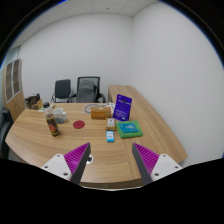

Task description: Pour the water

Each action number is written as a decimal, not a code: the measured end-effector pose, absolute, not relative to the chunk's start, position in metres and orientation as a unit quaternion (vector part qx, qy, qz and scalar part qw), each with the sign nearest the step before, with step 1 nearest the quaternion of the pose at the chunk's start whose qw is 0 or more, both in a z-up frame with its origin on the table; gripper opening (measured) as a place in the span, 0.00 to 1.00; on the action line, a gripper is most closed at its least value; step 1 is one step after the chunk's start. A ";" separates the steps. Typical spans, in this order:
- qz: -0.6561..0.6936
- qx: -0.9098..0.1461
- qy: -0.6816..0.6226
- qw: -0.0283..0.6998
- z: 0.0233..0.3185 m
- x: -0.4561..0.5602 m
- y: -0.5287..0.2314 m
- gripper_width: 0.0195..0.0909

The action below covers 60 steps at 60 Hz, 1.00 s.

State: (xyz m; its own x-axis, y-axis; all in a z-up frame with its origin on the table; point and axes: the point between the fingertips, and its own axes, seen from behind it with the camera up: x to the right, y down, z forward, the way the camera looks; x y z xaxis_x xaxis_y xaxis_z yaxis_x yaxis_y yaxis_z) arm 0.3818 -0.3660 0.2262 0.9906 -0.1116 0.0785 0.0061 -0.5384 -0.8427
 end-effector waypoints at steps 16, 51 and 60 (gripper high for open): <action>-0.048 -0.883 0.025 0.466 0.198 0.354 -0.353 0.93; 0.018 -0.866 -0.008 0.500 0.104 0.081 -0.182 0.93; 0.024 -0.856 0.018 0.515 0.090 0.051 -0.121 0.93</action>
